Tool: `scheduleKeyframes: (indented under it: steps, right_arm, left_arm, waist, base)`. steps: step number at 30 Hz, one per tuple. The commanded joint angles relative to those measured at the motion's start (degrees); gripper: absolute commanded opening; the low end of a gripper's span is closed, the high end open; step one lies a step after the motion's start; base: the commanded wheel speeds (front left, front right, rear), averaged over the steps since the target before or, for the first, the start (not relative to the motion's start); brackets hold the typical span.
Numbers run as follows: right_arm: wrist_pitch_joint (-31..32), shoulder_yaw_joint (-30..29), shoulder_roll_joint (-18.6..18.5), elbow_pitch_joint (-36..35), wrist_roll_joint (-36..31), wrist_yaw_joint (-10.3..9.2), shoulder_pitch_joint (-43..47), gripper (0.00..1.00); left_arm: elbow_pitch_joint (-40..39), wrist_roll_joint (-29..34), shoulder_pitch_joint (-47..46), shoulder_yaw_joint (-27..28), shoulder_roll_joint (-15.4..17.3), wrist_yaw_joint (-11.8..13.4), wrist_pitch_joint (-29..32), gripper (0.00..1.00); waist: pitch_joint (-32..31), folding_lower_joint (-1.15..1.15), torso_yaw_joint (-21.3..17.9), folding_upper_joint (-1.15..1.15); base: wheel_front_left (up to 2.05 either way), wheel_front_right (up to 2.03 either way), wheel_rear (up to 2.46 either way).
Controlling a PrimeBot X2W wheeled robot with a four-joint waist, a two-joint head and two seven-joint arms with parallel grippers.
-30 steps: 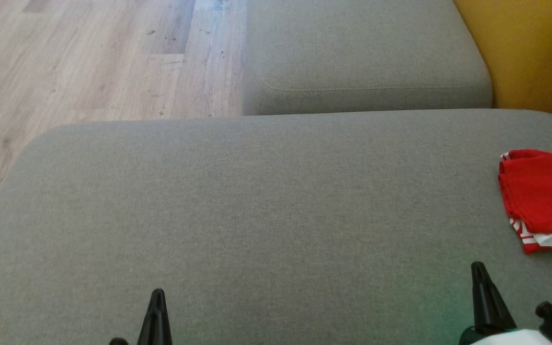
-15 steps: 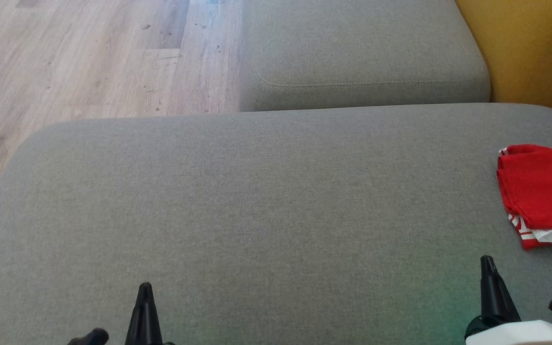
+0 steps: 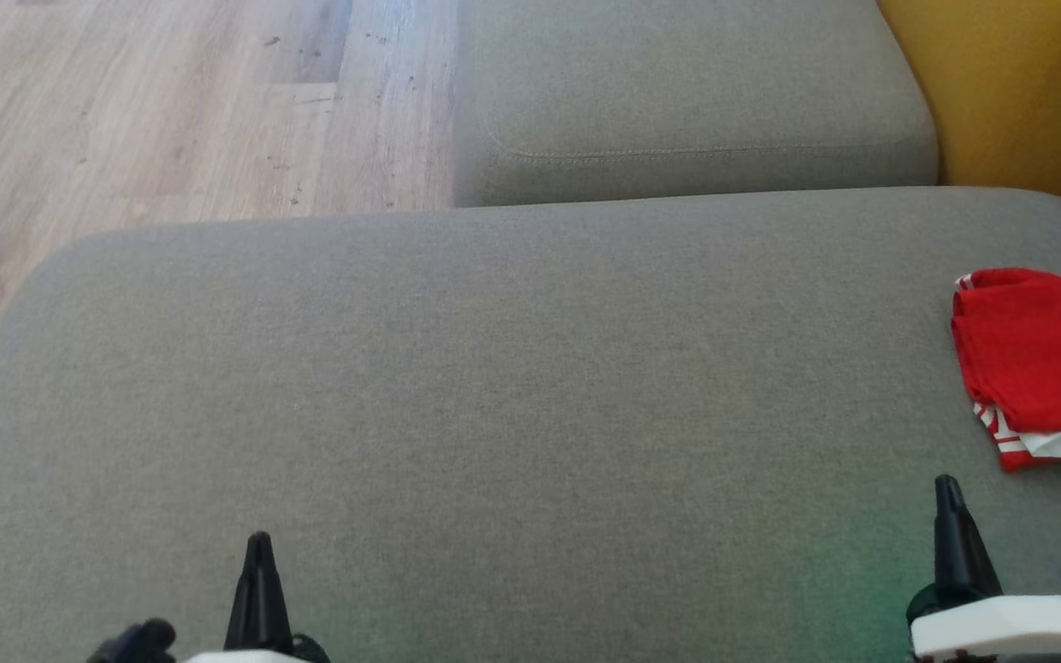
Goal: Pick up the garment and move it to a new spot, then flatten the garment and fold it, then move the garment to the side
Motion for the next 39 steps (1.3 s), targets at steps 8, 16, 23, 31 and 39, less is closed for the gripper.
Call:
scheduleKeyframes:
  steps: [8,16,23,31,39]
  right_arm:
    - [1.51,-0.61,-0.08,-1.24,5.73,0.21,-4.67,0.0]
    - [2.81,-1.2,0.08,-0.83,10.73,0.23,-5.88,0.0]
    - [4.12,-1.81,0.24,-0.42,15.75,0.26,-7.09,0.0]
    - [5.44,-2.44,0.42,-0.01,20.75,0.29,-8.31,0.0]
    - [6.78,-3.08,0.61,0.4,25.73,0.32,-9.52,0.0]
  left_arm:
    - [-0.89,-5.97,-4.42,2.76,0.56,-1.18,1.36,0.0]
    - [-0.22,-11.36,-5.74,4.14,0.61,-2.17,2.62,0.0]
    - [0.47,-16.75,-7.07,5.55,0.63,-3.17,3.91,0.0]
    - [1.16,-22.1,-8.41,6.99,0.63,-4.16,5.24,0.0]
    - [1.85,-27.44,-9.75,8.46,0.62,-5.16,6.58,0.0]
  waist:
    - [0.45,0.0,-0.3,0.0]
    - [0.91,0.0,-0.6,0.0]
    - [1.38,0.0,-0.91,0.0]
    - [1.84,0.0,-1.21,0.0]
    - [2.3,0.0,-1.52,0.0]
  base:
    - [0.0,0.0,0.0]
    - [0.0,0.0,0.0]
    - [0.0,0.0,0.0]
    - [0.0,0.0,0.0]
    - [0.0,0.0,0.0]
